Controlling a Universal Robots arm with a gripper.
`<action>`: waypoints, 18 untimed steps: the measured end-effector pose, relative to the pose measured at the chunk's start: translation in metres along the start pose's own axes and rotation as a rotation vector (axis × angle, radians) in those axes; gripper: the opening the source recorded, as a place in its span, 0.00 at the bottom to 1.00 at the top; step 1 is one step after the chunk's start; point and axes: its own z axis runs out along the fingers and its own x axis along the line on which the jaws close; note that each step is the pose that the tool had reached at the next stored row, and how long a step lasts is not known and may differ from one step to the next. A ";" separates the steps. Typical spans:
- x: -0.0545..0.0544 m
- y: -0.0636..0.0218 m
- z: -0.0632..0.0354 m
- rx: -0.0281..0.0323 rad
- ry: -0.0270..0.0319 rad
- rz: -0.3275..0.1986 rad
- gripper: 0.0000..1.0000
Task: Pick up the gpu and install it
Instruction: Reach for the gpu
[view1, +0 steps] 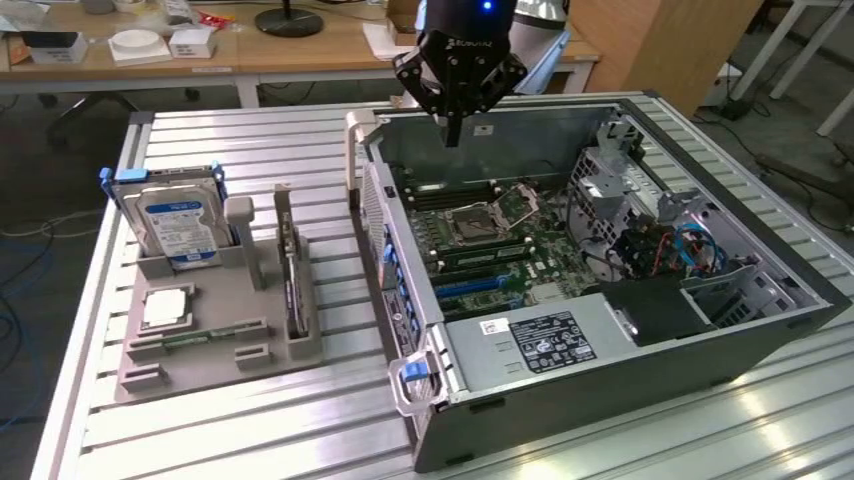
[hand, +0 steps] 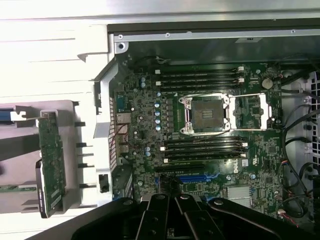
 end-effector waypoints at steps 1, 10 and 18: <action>0.002 -0.0001 0.0000 -0.0001 0.0000 0.000 0.10; 0.016 -0.0012 -0.0004 -0.0001 0.0000 0.000 0.10; 0.029 -0.0022 -0.0007 -0.0001 -0.0001 0.000 0.10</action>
